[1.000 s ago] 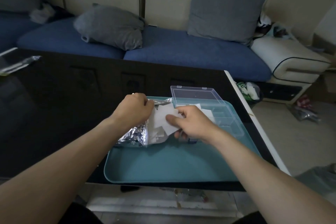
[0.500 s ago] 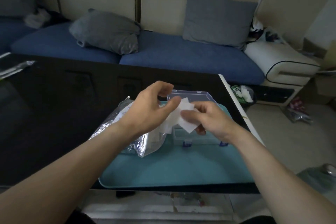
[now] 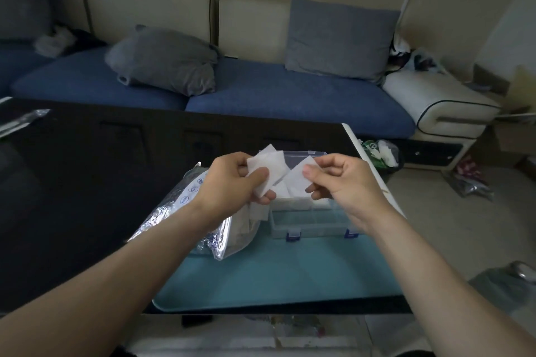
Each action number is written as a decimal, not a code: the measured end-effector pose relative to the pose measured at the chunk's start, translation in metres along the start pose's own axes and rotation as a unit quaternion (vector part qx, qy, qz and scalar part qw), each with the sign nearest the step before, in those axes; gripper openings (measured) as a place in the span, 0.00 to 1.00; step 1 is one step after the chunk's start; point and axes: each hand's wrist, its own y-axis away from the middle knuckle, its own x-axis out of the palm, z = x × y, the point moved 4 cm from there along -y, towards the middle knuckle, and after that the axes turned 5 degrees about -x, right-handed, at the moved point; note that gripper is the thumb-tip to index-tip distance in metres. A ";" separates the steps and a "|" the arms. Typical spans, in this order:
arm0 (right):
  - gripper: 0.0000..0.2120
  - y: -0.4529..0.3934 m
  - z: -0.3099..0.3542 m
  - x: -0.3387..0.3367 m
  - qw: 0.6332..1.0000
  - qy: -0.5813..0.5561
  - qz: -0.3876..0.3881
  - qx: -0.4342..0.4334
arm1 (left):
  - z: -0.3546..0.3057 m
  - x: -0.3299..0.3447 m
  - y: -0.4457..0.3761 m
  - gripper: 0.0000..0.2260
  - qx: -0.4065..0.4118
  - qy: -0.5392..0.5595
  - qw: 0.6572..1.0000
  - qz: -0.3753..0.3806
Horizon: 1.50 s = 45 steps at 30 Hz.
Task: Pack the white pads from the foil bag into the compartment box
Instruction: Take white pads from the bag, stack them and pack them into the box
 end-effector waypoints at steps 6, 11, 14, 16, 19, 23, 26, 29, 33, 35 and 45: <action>0.14 0.007 0.008 0.012 0.996 0.007 0.088 -0.032 | 0.003 0.004 -0.001 0.05 -0.047 0.073 0.996 0.006; 0.12 0.005 0.010 0.020 0.991 0.081 0.025 -0.106 | -0.001 0.017 0.006 0.05 -0.078 0.108 0.986 0.100; 0.13 0.001 0.011 0.015 0.983 0.137 -0.015 -0.120 | -0.003 0.018 0.007 0.15 -0.098 0.131 0.978 0.132; 0.16 0.000 0.008 0.018 0.984 0.141 0.004 -0.106 | -0.002 0.016 0.007 0.16 -0.104 0.145 0.975 0.130; 0.16 0.002 0.008 0.025 0.979 0.170 0.043 -0.102 | 0.000 0.011 0.006 0.14 -0.106 0.142 0.980 0.086; 0.17 0.004 0.016 0.026 0.968 0.201 0.034 -0.148 | 0.001 0.010 0.005 0.11 -0.118 0.154 0.979 0.067; 0.18 0.006 0.021 0.029 0.955 0.231 0.042 -0.180 | 0.000 0.011 0.006 0.08 -0.124 0.173 0.974 0.072; 0.15 0.007 0.021 0.031 0.949 0.244 0.072 -0.187 | 0.002 0.010 0.004 0.08 -0.113 0.157 0.978 0.074; 0.12 0.004 0.017 0.027 0.953 0.234 0.085 -0.174 | 0.006 0.007 0.000 0.10 -0.103 0.147 0.982 0.061; 0.11 0.006 0.017 0.026 0.954 0.225 0.105 -0.170 | 0.007 0.006 0.000 0.10 -0.101 0.142 0.983 0.056; 0.08 0.010 0.024 0.017 0.970 0.115 0.139 -0.163 | 0.007 0.002 -0.004 0.09 -0.077 0.124 0.989 0.007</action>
